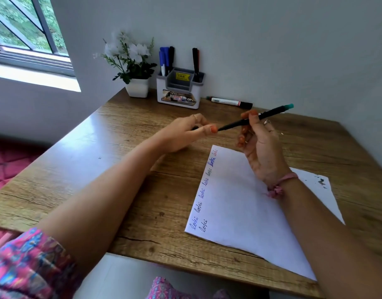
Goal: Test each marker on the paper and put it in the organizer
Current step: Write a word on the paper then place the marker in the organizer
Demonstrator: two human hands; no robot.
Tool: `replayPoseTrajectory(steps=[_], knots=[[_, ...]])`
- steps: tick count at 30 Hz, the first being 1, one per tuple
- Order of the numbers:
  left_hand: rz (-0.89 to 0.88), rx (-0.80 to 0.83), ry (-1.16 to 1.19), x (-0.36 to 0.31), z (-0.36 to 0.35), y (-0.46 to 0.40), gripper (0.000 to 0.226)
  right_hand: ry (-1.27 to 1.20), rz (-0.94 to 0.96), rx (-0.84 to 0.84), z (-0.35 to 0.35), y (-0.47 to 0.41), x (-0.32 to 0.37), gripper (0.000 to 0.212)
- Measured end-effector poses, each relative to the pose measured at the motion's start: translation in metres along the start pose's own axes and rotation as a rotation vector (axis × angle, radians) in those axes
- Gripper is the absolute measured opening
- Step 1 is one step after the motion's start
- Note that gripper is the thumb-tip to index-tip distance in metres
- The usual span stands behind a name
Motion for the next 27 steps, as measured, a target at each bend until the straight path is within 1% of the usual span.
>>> replayPoseTrajectory(steps=[2,4,6,7,9,10,12,16,18,21,23,25,27], knots=[[0.019,0.022,-0.19,0.006,0.005,-0.003,0.05,-0.004,-0.009,-0.001,-0.001,0.001,-0.001,0.013],[0.015,0.066,-0.265,0.007,0.002,-0.005,0.055,0.088,0.014,0.054,-0.007,0.003,0.0,0.017],[-0.015,0.102,-0.307,0.008,-0.004,-0.008,0.061,0.208,0.072,0.154,-0.016,0.007,0.003,0.013],[-0.032,0.118,-0.315,0.008,-0.008,-0.009,0.059,0.255,0.096,0.198,-0.02,0.008,0.004,0.009],[-0.049,0.15,-0.316,0.006,-0.01,-0.01,0.041,0.324,0.105,0.257,-0.027,0.01,0.003,0.005],[-0.047,0.166,-0.321,0.006,-0.012,-0.01,0.032,0.347,0.09,0.273,-0.03,0.011,0.003,0.008],[-0.044,0.179,-0.319,0.006,-0.012,-0.01,0.027,0.35,0.032,0.32,-0.035,0.014,0.001,0.017],[-0.044,0.147,-0.343,0.009,-0.011,-0.011,0.044,0.243,-0.172,0.528,-0.049,0.03,-0.004,0.029],[-0.038,0.14,-0.355,0.01,-0.01,-0.011,0.035,0.32,-0.243,0.632,-0.049,0.041,-0.006,0.027],[-0.078,0.175,-0.314,0.006,-0.011,-0.01,0.012,0.489,-0.264,0.737,-0.041,0.057,-0.005,0.02],[-0.1,0.189,-0.3,0.005,-0.011,-0.01,0.035,0.543,-0.26,0.765,-0.037,0.066,-0.006,0.015],[-0.102,0.186,-0.295,0.006,-0.011,-0.011,0.043,0.548,-0.264,0.772,-0.036,0.073,-0.012,0.012],[-0.102,0.188,-0.276,0.006,-0.012,-0.011,0.045,0.532,-0.244,0.749,-0.034,0.078,-0.02,0.013]])
Point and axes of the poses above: each hand's wrist, its own y-axis away from the middle knuckle, its own z-axis out of the back of the hand, x = y × z, the point moved 6 cm from there along -y, towards the middle knuckle, and after that the axes turned 4 degrees about -y, right-handed, at the moved point
